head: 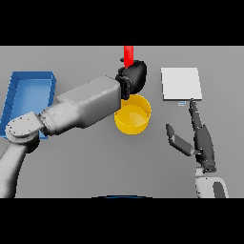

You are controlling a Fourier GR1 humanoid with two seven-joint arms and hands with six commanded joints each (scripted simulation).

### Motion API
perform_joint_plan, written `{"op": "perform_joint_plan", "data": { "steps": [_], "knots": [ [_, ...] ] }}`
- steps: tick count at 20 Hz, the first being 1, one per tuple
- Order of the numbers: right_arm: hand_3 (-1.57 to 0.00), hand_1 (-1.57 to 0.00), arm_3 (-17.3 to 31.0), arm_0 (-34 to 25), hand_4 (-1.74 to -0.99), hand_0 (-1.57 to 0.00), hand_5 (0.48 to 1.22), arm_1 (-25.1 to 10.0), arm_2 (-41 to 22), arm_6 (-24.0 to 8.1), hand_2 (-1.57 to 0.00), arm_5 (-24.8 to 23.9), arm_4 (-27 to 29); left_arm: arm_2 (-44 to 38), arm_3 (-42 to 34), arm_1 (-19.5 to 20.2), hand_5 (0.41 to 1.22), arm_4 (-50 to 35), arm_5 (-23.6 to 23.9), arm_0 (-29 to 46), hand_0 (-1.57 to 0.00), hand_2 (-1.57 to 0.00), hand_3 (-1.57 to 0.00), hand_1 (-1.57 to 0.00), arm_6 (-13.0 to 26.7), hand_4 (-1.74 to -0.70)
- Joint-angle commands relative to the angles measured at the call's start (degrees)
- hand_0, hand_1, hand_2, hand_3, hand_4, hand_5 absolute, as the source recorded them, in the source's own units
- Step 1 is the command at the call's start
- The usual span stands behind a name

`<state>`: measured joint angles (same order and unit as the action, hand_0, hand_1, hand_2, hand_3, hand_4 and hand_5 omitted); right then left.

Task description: Pick up the red beaker and tilt it to pour out 1 green nut into yellow bowl. Pick up the yellow bowl and place it on the metallic measuring scale.

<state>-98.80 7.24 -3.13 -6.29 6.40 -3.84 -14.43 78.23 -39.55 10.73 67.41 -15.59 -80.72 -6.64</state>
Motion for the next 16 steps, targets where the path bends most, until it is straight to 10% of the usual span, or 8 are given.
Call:
{"op": "perform_joint_plan", "data": {
  "steps": [1,5,7,16],
  "knots": [
    [0.0,0.0,0.0,-0.3,-1.153,0.0,0.636,0.2,0.0,0.4,0.0,-0.1,0.2,0.1,0.4,0.5,1.221,-0.2,-0.1,-1.8,-1.57,-1.57,-1.57,-1.57,-1.3,-1.72],
    [0.0,0.0,0.3,-0.6,-1.154,0.0,0.654,-0.1,-0.4,1.5,0.0,0.9,0.4,-1.0,4.6,2.9,1.221,-1.2,2.2,-8.8,-1.57,-1.57,-1.57,-1.57,-1.2,-1.73],
    [0.0,0.0,0.5,-0.8,-1.16,0.0,0.66,0.0,-0.6,1.7,0.0,0.4,-0.3,-3.7,7.9,4.6,1.221,-3.5,4.6,-12.3,-1.57,-1.57,-1.18,-1.57,-1.4,-1.73],
    [0.0,0.0,1.7,-2.6,-1.142,0.0,0.63,-0.4,-0.9,1.0,0.0,-0.7,-2.3,-32.5,27.0,14.3,1.221,-34.4,8.0,-16.8,-1.57,-1.57,-1.4,-1.57,8.2,-1.74]
  ]
}}
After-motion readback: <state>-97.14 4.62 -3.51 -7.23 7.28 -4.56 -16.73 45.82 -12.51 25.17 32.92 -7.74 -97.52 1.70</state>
